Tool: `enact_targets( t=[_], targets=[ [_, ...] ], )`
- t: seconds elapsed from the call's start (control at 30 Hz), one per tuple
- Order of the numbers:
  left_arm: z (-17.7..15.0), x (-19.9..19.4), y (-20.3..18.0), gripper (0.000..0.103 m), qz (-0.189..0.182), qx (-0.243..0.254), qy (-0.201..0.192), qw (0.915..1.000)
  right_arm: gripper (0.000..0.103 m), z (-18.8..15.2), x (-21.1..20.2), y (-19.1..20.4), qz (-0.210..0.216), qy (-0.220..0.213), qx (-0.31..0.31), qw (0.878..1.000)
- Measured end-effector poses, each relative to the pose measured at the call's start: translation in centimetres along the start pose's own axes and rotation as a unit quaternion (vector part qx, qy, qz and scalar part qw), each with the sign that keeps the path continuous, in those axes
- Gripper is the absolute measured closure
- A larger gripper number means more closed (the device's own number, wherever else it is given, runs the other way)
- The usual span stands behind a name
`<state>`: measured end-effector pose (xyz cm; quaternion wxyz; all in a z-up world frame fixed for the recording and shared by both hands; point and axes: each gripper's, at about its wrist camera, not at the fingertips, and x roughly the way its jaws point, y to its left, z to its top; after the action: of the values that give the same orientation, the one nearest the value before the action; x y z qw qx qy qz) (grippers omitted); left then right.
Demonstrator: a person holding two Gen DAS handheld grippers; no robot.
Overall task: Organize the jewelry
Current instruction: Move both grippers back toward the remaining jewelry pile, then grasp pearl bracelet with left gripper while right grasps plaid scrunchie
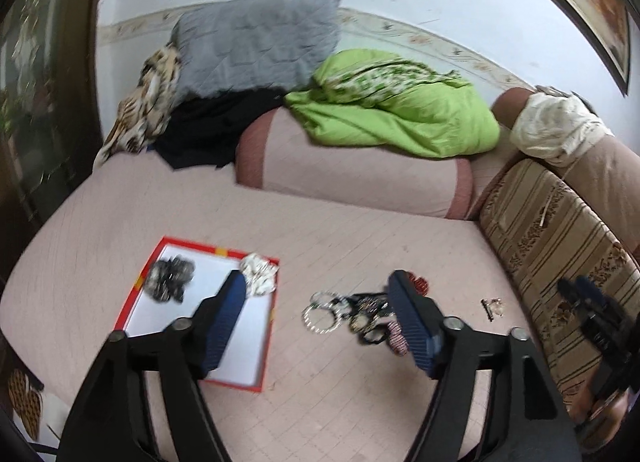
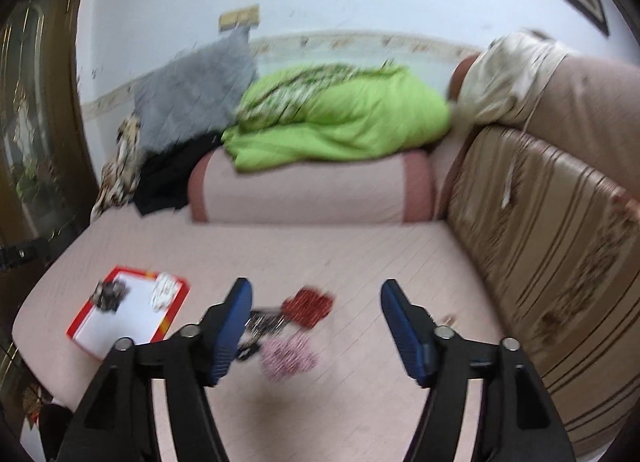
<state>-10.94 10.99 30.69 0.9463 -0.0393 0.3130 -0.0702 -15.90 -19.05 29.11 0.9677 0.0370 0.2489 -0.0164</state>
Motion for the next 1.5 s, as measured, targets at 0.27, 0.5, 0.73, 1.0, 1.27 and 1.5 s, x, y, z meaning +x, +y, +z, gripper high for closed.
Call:
enact_targets(
  t=[0.27,0.5,0.73,1.0,1.27,1.5],
  targets=[
    [-0.1,5.8,-2.5,0.023,0.009,0.006,0.043,0.9990,0.023,-1.1,2.4,-3.2,-0.020,0.021,0.022,0.999],
    [-4.3,14.6,-1.3,0.023,0.035,-0.002,0.123,0.9917,0.023,-8.0,9.5,-4.3,-0.007,0.117,0.061,0.991],
    [-9.1,23.5,0.4,0.029,0.052,0.014,0.196,0.9792,0.024,-12.8,15.7,-3.5,0.010,0.187,0.073,0.980],
    [-11.5,30.1,1.7,0.046,0.060,0.027,0.235,0.9697,0.027,-14.7,21.7,-1.4,0.040,0.227,0.077,0.970],
    [-11.8,33.2,2.5,0.047,0.047,0.024,0.232,0.9713,0.027,-15.5,25.4,0.4,0.051,0.236,0.081,0.967],
    [-12.2,33.8,1.5,0.047,0.061,0.058,0.213,0.9733,0.032,-15.8,26.5,1.2,0.041,0.232,0.072,0.969]
  ],
)
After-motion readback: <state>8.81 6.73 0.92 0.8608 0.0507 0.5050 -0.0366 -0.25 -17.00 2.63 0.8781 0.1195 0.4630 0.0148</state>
